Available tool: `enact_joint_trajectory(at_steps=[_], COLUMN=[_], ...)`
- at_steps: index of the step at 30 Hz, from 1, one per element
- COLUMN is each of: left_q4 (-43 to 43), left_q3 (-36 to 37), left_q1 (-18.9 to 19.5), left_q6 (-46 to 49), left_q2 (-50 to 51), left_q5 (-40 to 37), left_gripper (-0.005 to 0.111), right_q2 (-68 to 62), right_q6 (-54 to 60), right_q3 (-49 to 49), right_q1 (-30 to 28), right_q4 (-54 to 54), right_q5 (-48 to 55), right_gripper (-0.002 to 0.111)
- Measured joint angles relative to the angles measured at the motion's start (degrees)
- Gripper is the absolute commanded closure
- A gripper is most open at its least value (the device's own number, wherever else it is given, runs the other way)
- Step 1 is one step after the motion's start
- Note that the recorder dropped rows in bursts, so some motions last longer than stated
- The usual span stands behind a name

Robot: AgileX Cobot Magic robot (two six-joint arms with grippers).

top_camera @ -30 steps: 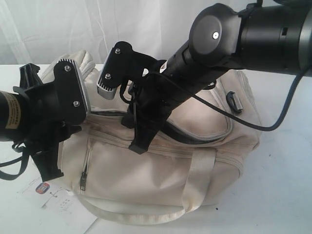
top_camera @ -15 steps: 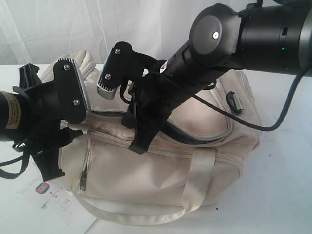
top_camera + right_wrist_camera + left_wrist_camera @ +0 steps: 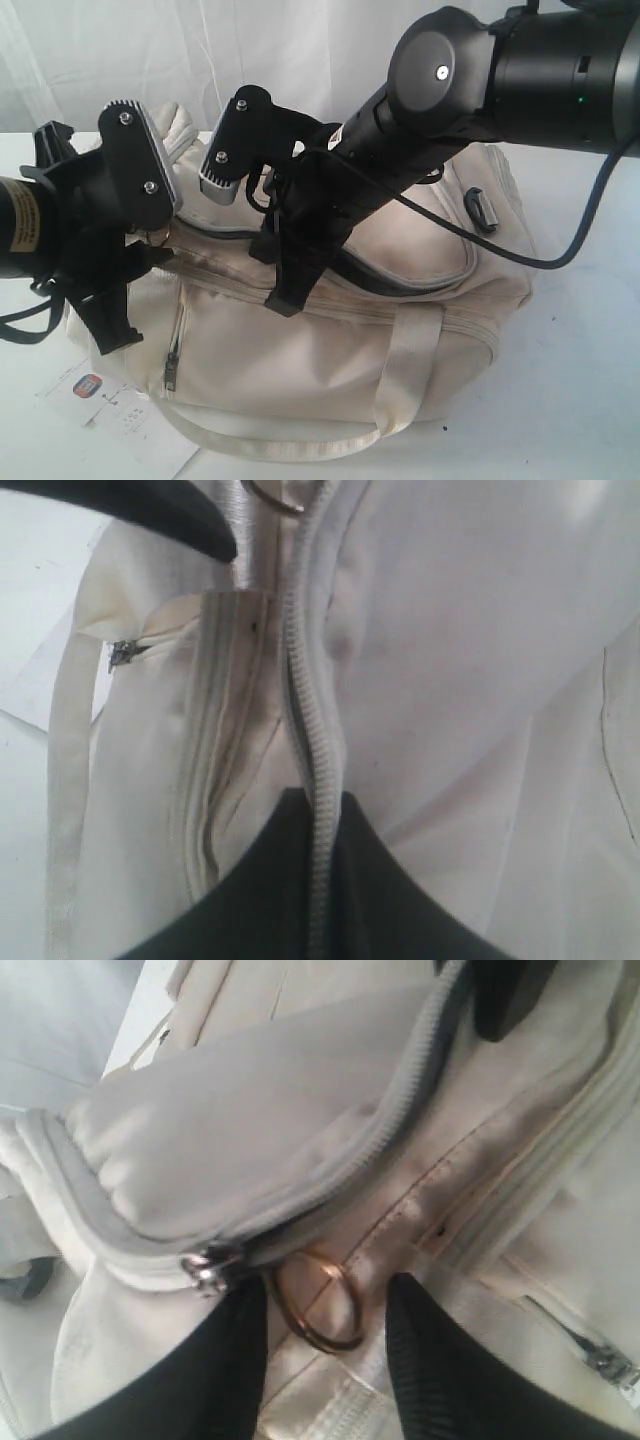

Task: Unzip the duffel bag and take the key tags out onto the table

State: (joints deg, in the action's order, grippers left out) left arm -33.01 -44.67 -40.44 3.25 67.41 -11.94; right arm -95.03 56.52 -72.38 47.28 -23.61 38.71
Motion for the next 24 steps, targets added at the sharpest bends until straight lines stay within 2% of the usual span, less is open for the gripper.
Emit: enact_joint_trajectory(at_steps=[5, 13, 17, 24], left_q4=[0.00, 0.24, 3.92, 15.80], left_q3=[0.00, 0.00, 0.00, 0.00], left_q1=[2.19, 2.41, 2.41, 2.41], left_q6=[-4.15, -8.10, -8.74, -8.84], left_q2=[0.00, 0.00, 0.00, 0.00], left_q5=[0.64, 2.39, 2.38, -0.94], left_gripper=[0.063, 0.063, 0.063, 0.043], right_q2=[0.00, 0.00, 0.00, 0.00], right_q6=[0.00, 0.00, 0.00, 0.00], right_q3=[0.00, 0.00, 0.00, 0.00], right_q1=[0.00, 0.00, 0.00, 0.00], right_q4=[0.00, 0.15, 0.14, 0.14], right_q5=[0.00, 0.11, 0.11, 0.21], right_gripper=[0.108, 0.108, 0.108, 0.108])
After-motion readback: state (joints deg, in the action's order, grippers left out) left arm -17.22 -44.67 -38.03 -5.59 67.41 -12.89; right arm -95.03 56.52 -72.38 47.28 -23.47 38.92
